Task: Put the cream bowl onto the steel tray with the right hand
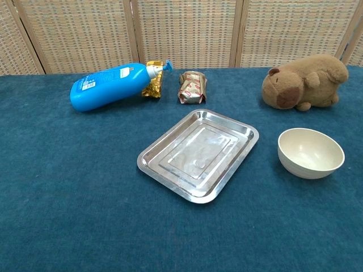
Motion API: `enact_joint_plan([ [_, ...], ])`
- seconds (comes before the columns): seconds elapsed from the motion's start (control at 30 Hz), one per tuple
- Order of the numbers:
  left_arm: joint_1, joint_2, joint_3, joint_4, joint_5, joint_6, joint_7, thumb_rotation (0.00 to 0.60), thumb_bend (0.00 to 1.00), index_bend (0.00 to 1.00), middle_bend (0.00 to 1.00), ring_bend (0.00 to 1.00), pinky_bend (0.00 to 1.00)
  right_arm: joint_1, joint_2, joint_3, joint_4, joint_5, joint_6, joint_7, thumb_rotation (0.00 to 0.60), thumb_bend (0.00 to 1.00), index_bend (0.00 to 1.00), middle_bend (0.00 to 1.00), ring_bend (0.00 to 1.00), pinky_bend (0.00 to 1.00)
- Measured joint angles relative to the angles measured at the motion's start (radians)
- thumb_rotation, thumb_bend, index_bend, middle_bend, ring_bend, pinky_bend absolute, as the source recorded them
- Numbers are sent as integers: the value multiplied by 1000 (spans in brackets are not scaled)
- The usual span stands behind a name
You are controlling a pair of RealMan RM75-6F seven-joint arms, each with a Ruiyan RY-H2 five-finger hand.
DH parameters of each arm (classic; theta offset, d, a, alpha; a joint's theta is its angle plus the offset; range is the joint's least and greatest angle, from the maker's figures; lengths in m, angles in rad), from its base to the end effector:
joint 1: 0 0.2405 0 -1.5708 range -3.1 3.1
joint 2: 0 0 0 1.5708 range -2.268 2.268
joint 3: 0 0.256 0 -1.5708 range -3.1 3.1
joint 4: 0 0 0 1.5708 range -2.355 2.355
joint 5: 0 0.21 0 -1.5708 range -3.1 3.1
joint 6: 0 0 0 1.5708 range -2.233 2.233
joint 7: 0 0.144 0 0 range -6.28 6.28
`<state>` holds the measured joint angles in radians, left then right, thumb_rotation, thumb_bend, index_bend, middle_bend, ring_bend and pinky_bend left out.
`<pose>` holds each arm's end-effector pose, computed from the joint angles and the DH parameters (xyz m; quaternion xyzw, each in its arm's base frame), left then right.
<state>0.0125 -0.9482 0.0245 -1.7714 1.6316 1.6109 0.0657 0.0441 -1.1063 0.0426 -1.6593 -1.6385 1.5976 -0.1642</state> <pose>-0.2874 0.1351 0.1971 -0.6161 -0.3528 -0.3771 0.5947 -0.2857 -0.1650 0.1655 0.6256 -0.2993 0.3961 0.6017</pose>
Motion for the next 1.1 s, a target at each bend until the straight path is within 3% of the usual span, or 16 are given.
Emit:
enact_joint_plan([
  [0.37,-8,-7,-8,-3,-17,-19,17,600,0,0,0,0,0,35,-3,-17,13,-31,-65,49,600,0,1,0,0,0],
  [0.77,-35,-30,-34,-10,-86,-75,73,600,0,0,0,0,0,279,-96,-17,124,-85,-400,119,600,1,326,0,0,0],
  [0.93,-48,-36,-44,-11,-119,-103,85,600,0,0,0,0,0,352,-168,-6,162,-35,-524,99,600,111,343,0,0,0],
  [1.1,-64,-39,-55,-9,-151,-131,90,600,0,0,0,0,0,393,-233,11,208,41,-592,56,600,158,355,0,0,0],
])
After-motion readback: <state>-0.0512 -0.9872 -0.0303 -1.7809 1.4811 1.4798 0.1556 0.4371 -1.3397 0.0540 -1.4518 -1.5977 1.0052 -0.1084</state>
